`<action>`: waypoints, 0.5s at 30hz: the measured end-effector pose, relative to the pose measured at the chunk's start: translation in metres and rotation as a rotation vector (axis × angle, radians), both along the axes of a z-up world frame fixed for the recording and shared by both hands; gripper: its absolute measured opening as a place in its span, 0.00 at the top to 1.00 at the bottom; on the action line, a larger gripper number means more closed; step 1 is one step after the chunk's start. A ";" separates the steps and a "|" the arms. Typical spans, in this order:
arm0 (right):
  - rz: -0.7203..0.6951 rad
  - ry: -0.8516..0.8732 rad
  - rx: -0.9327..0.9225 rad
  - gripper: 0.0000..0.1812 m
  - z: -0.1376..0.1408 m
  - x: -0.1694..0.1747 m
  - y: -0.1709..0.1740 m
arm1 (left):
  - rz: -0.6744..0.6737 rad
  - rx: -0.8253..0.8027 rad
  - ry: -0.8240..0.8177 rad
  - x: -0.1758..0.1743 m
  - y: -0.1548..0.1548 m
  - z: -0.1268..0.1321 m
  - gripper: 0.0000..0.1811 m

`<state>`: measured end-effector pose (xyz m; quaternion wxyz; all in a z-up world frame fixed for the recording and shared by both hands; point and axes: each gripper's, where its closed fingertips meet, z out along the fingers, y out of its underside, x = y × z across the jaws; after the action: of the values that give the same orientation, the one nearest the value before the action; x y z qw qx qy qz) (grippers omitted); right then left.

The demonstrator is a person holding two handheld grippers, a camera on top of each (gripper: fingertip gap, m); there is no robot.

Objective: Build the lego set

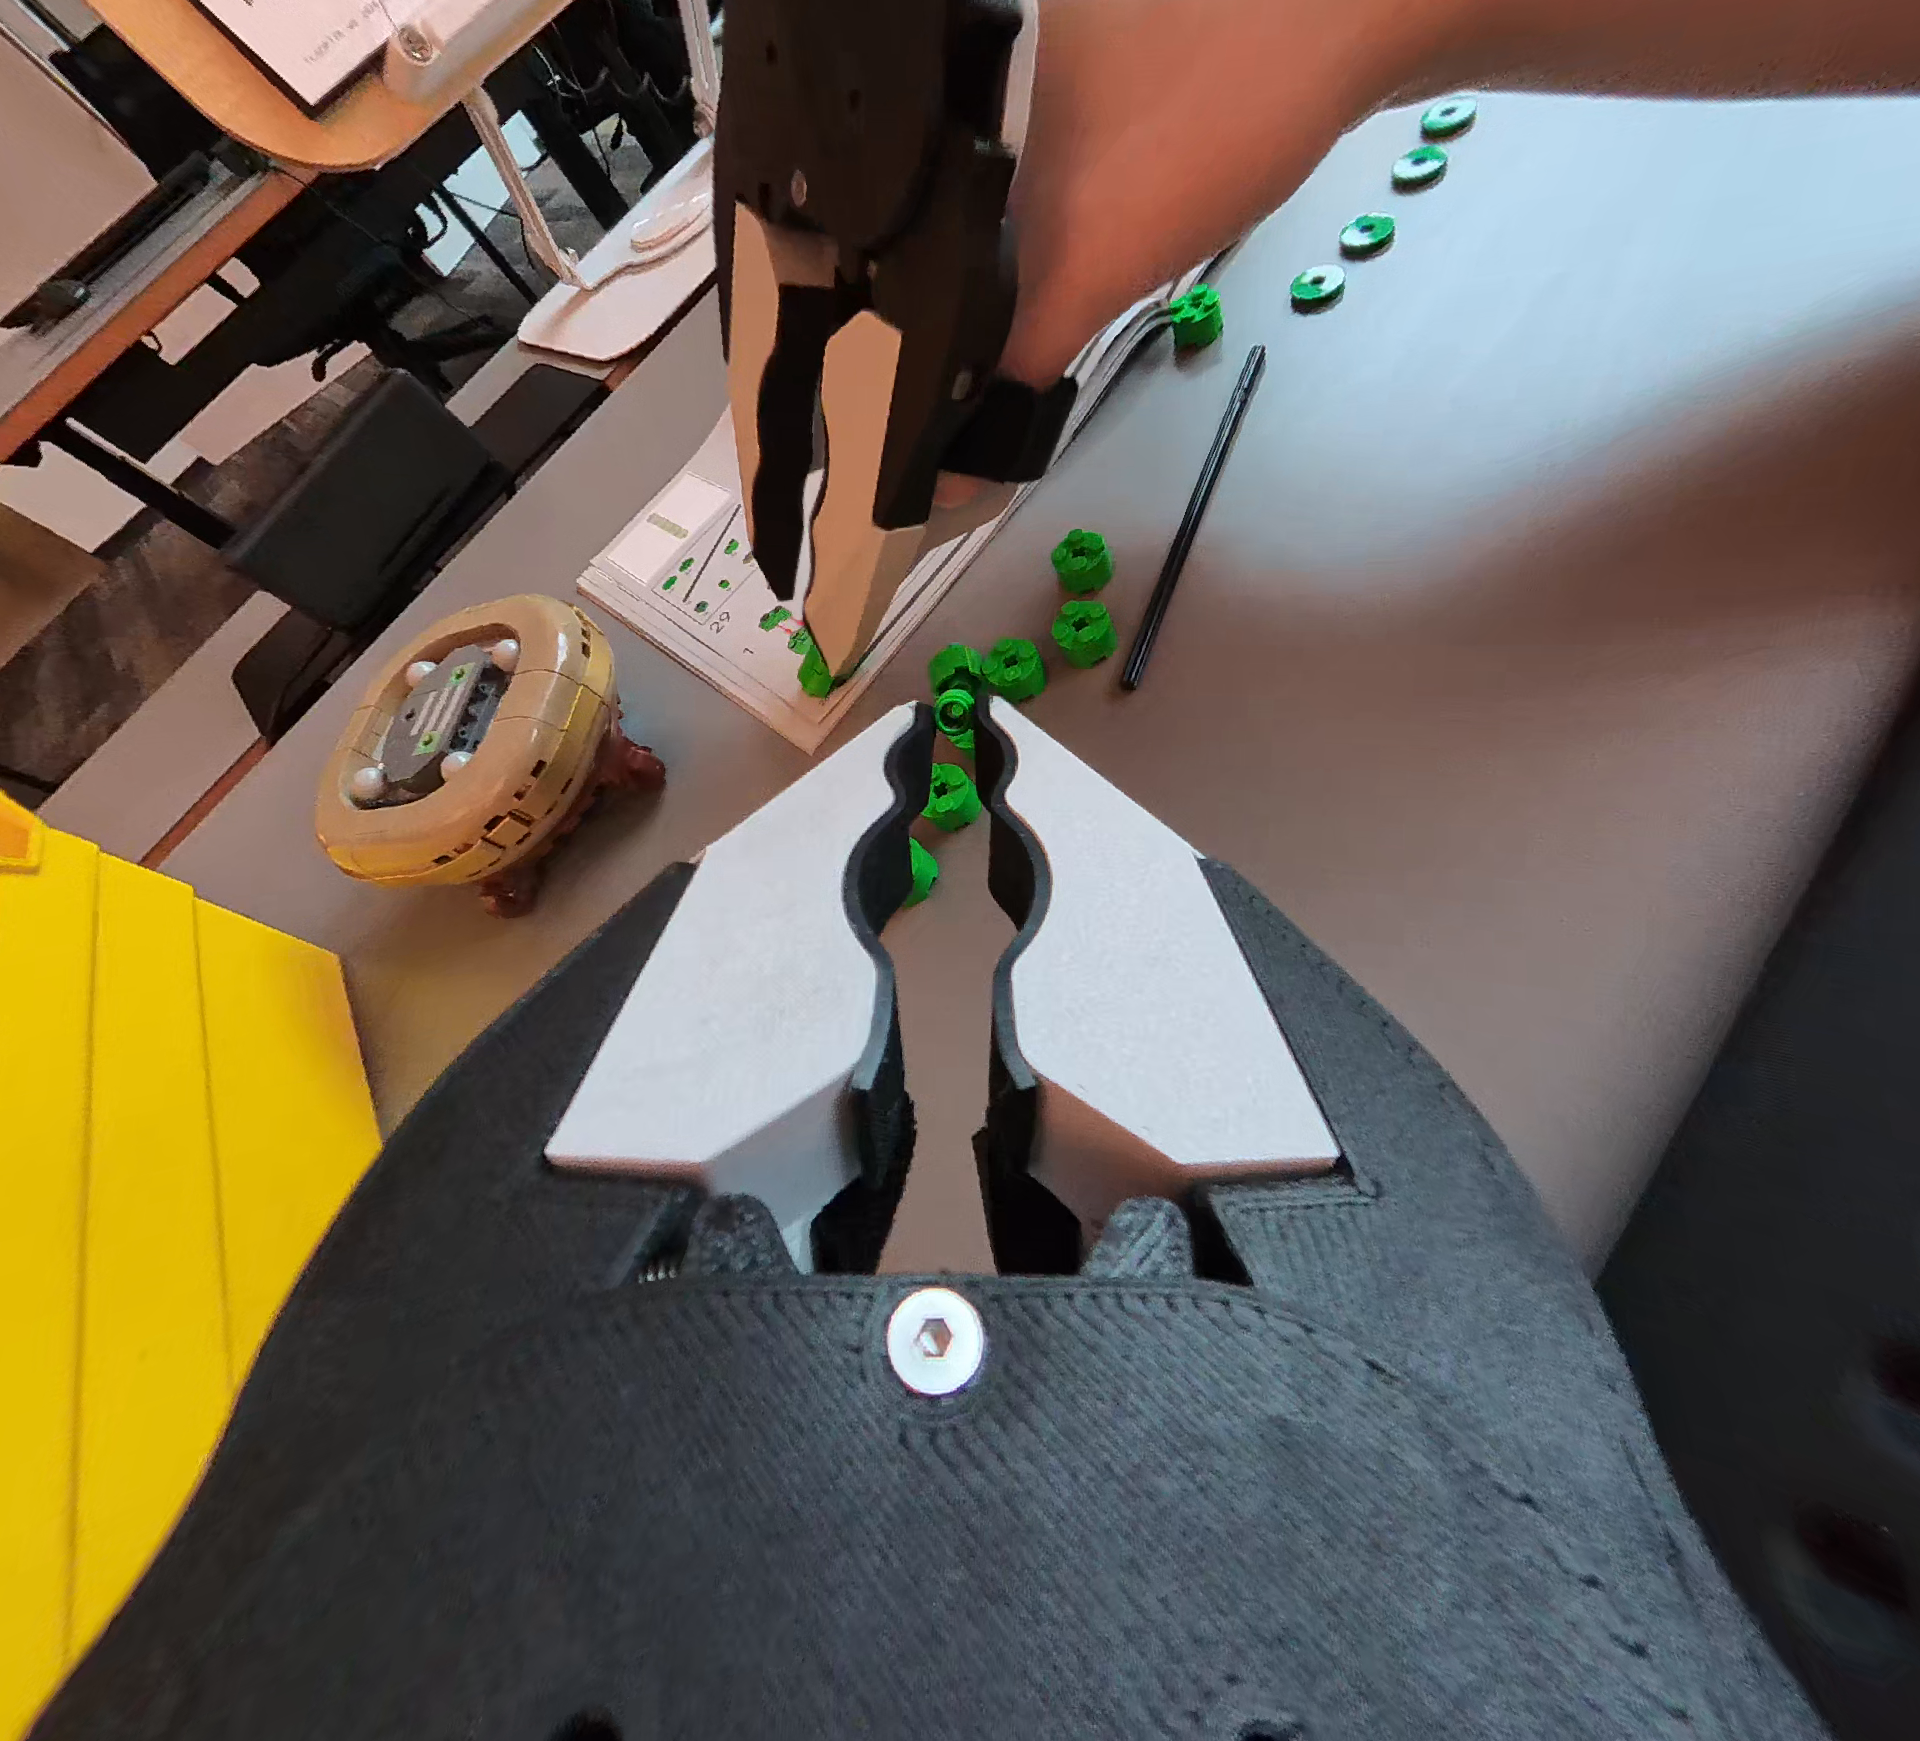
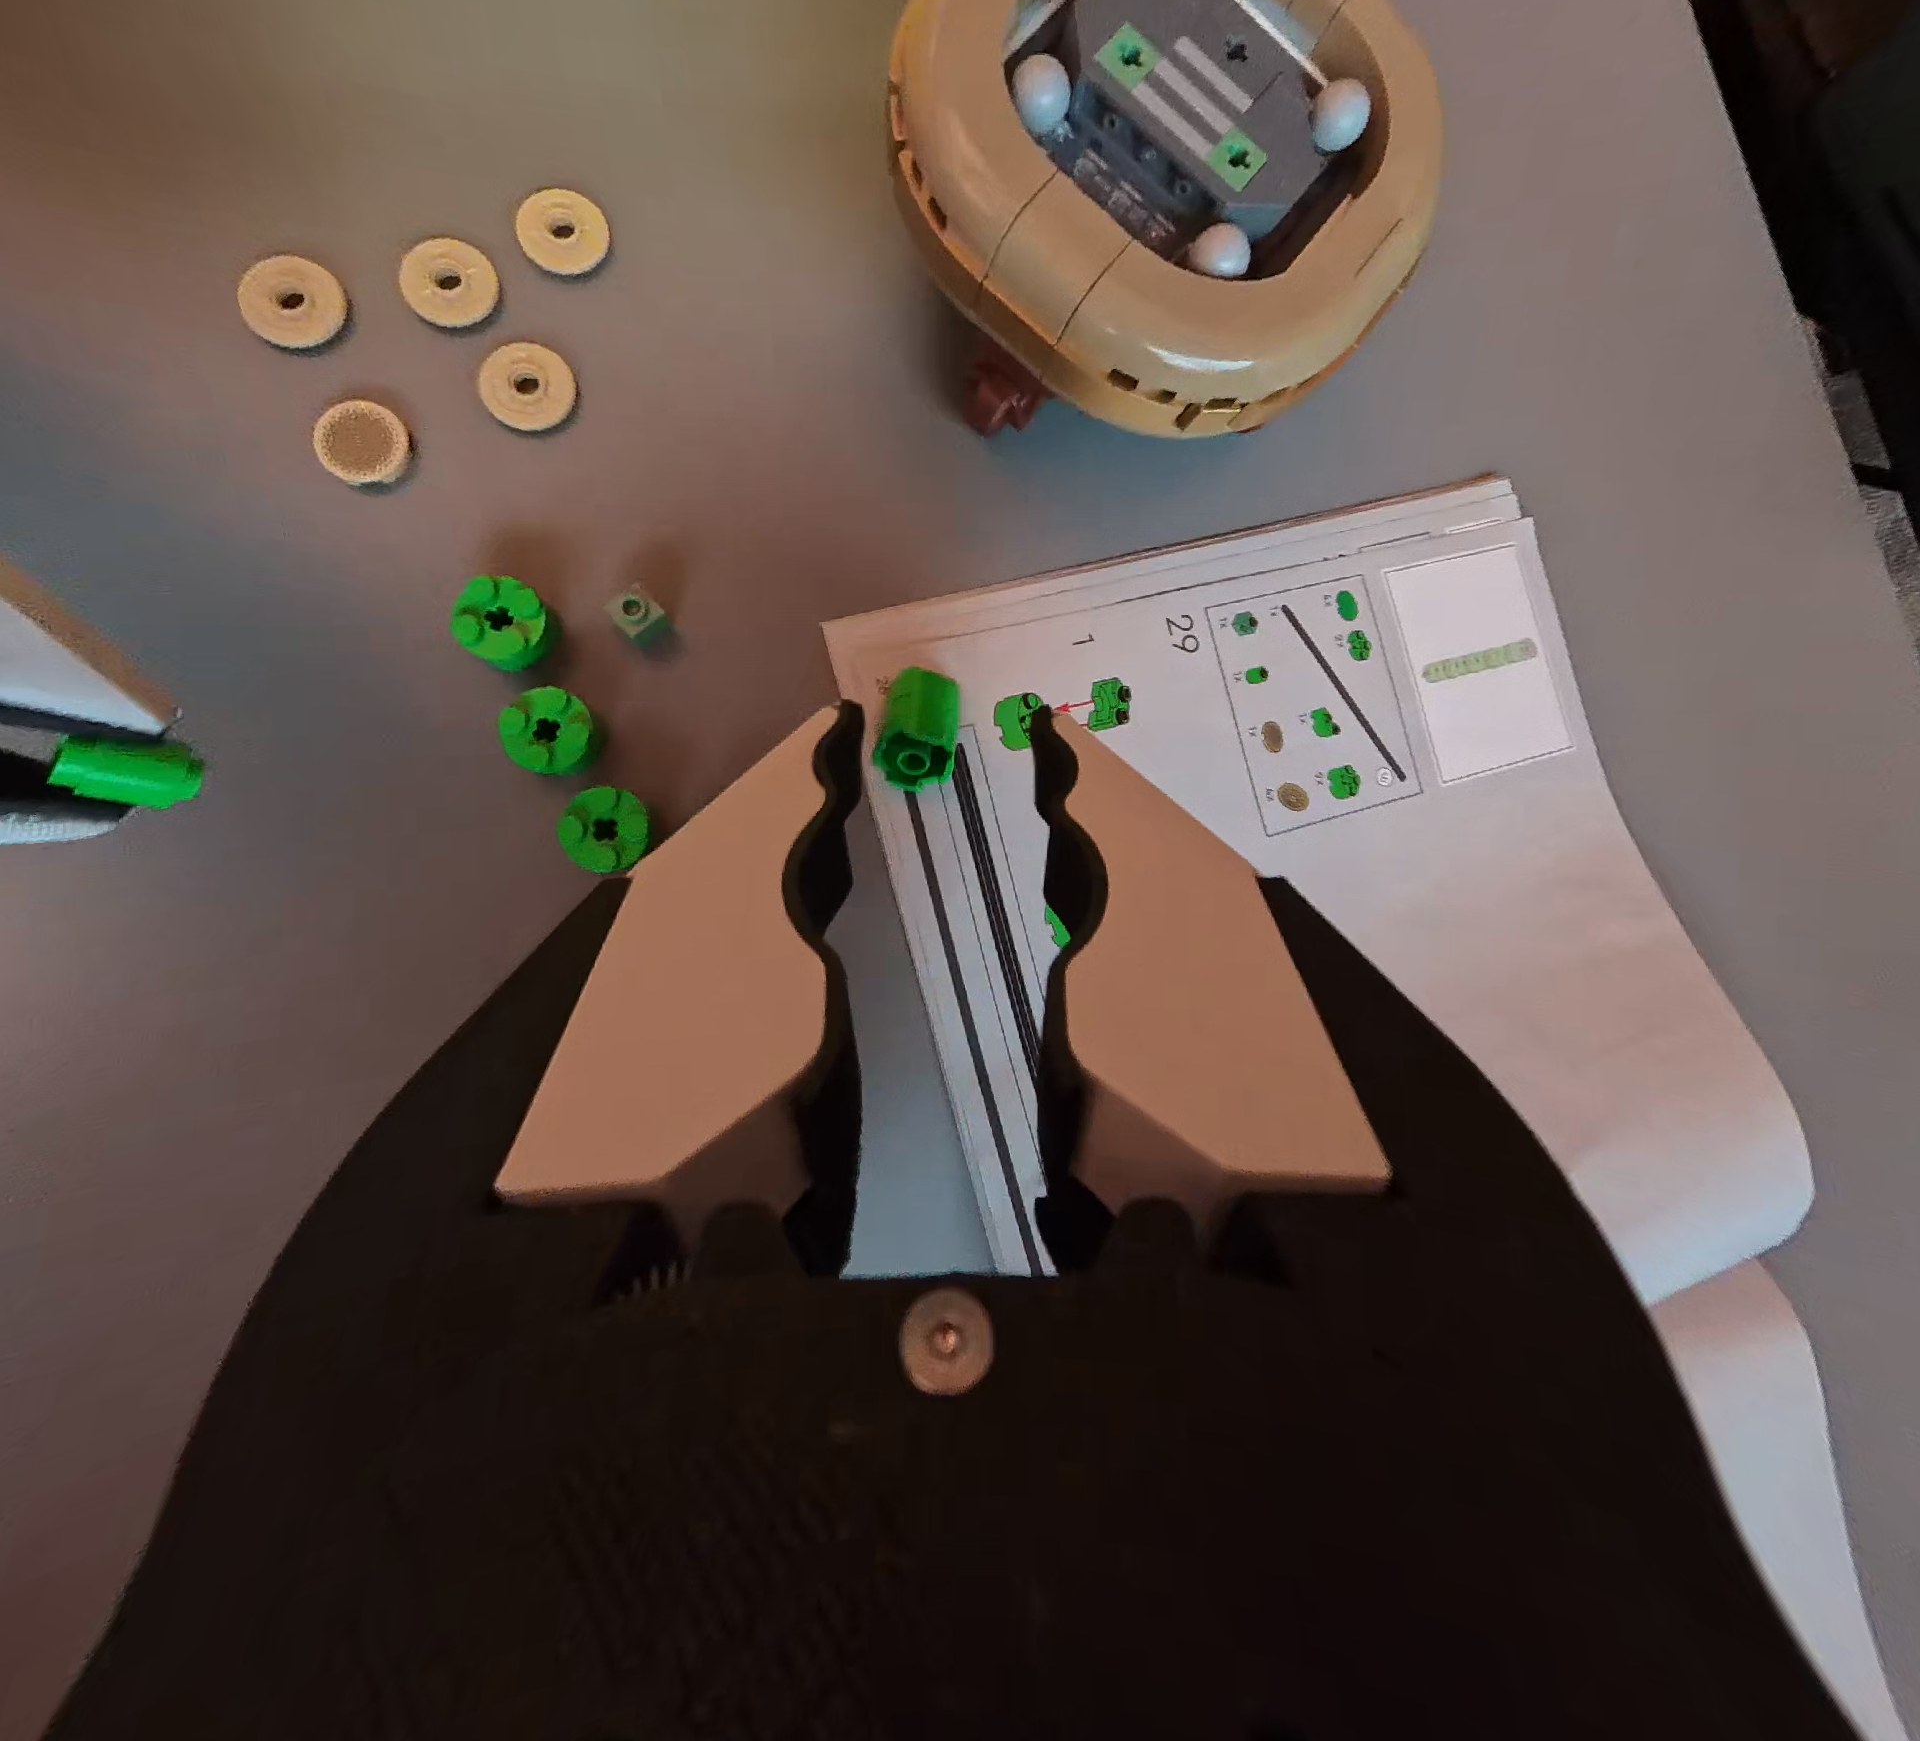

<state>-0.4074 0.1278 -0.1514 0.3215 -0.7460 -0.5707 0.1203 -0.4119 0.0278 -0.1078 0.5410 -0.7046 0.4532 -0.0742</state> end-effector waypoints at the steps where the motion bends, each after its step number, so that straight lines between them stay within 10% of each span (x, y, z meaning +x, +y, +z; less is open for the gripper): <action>1: -0.005 -0.001 -0.020 0.83 -0.002 -0.001 0.000 | 0.001 -0.003 -0.009 -0.001 0.000 0.000 0.97; 6: 0.000 0.019 -0.106 0.92 -0.011 0.001 -0.002 | 0.007 -0.015 -0.047 -0.004 0.001 0.003 0.97; 15: 0.302 0.637 -0.134 0.92 0.108 0.015 -0.094 | -0.070 0.061 -0.253 0.000 -0.014 0.042 0.97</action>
<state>-0.3921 0.0337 -0.0436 0.4125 -0.5977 -0.5363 0.4301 -0.4120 0.0137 -0.0653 0.6122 -0.6565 0.4076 -0.1674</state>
